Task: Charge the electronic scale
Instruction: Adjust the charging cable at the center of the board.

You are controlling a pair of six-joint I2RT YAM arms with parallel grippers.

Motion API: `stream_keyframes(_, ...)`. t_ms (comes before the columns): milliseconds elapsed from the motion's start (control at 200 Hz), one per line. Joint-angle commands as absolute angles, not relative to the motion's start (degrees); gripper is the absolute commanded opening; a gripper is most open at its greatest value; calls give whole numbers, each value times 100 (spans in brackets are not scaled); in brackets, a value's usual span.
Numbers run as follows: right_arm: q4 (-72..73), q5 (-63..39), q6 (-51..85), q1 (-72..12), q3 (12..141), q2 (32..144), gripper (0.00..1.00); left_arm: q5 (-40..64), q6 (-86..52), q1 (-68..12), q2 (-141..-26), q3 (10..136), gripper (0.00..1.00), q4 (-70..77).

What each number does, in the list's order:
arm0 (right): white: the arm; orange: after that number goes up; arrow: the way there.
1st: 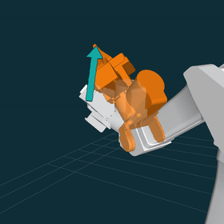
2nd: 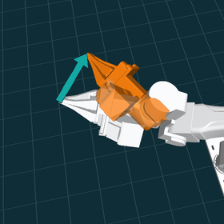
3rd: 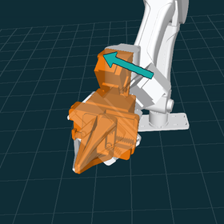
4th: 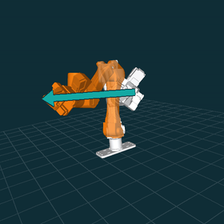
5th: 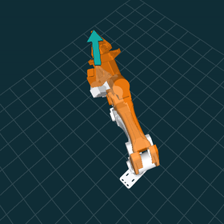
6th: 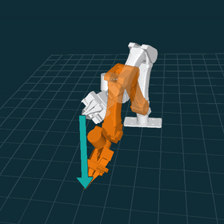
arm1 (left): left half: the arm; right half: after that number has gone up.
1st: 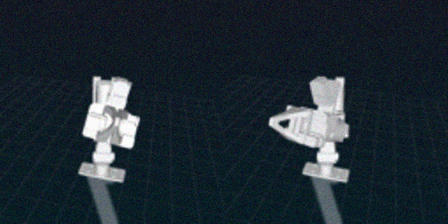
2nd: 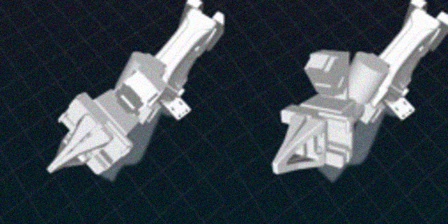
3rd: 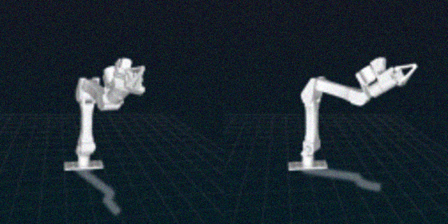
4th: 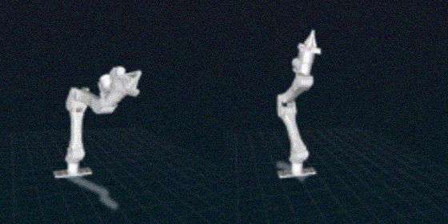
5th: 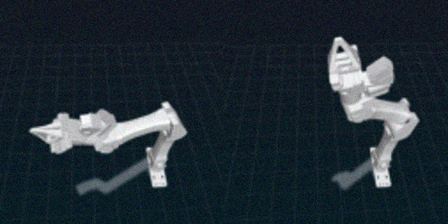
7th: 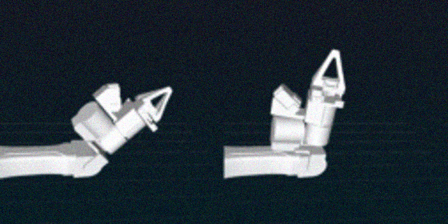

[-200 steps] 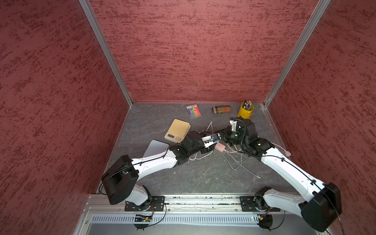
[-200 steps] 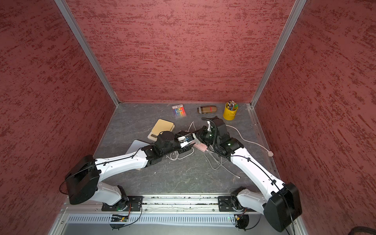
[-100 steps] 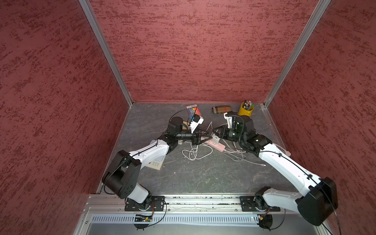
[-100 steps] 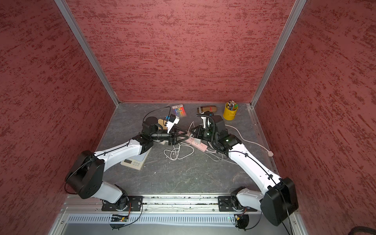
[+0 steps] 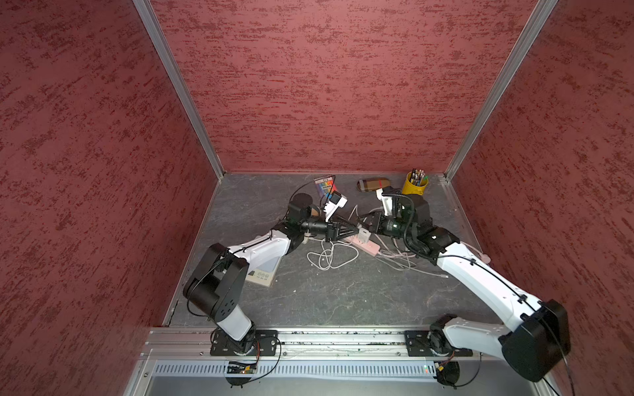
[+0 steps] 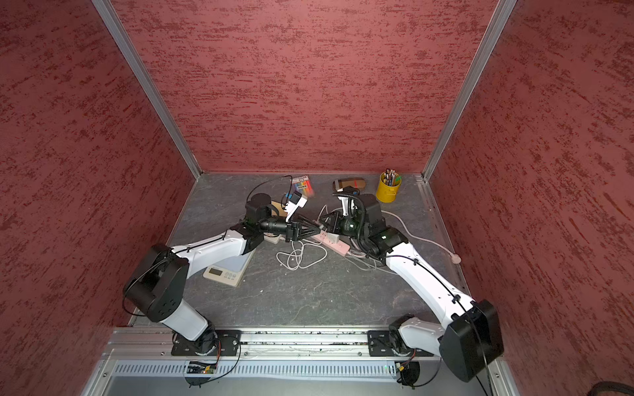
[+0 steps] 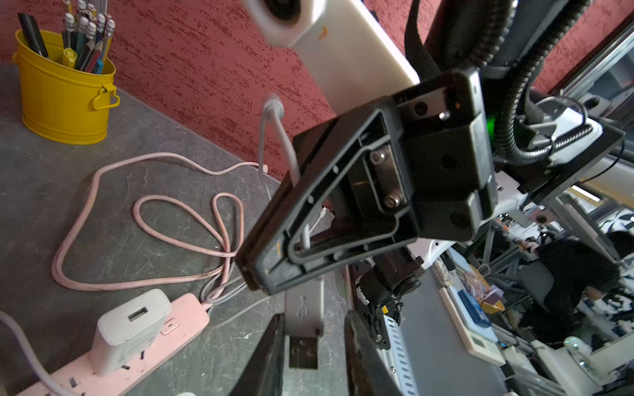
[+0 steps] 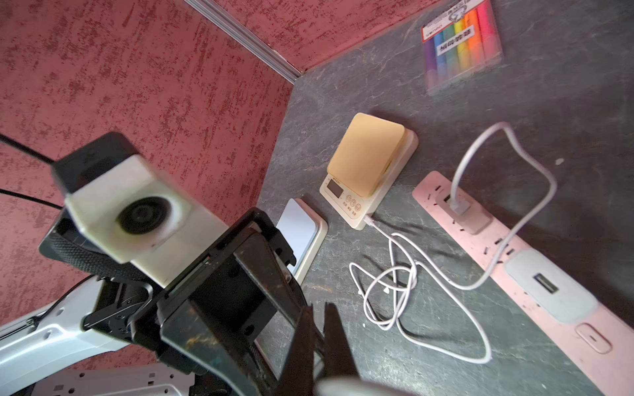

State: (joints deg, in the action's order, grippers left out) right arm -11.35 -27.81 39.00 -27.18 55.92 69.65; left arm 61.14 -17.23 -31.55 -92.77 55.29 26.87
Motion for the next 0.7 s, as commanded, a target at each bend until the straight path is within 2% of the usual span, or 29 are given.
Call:
stream_keyframes(0, -778, -2899, 4036, -2671, 5529, 6849, 0, 6232, -1620, -3198, -9352, 5689, 18, 2549)
stream_keyframes(150, -676, -2812, 4171, -2663, 5478, 6764, 0, 6214, -1388, -3225, -9318, 5737, 16, 2207)
stream_keyframes(255, -682, -2747, 4222, -2653, 5441, 6718, 0, 6179, -1337, -3220, -9312, 5752, 6, 2112)
stream_keyframes(291, -722, -2726, 4253, -2654, 5445, 6723, 12, 6119, -1301, -3221, -9289, 5748, 5, 2075)
stream_keyframes(361, -848, -2757, 4328, -2653, 5465, 6732, 29, 5924, -1099, -3234, -9220, 5769, 4, 1866)
stream_keyframes(391, -902, -2776, 4382, -2655, 5483, 6732, 40, 5782, -940, -3249, -9183, 5791, 3, 1702)
stream_keyframes(421, -996, -2785, 4435, -2654, 5500, 6726, 45, 5604, -742, -3274, -9127, 5814, 3, 1470)
stream_keyframes(571, -1393, -2822, 4687, -2654, 5538, 6621, 48, 4339, 415, -3550, -8803, 5907, 3, 408)
stream_keyframes(696, -1683, -2944, 4766, -2654, 5515, 6622, 48, 3783, 816, -3712, -8643, 5904, 3, 204)
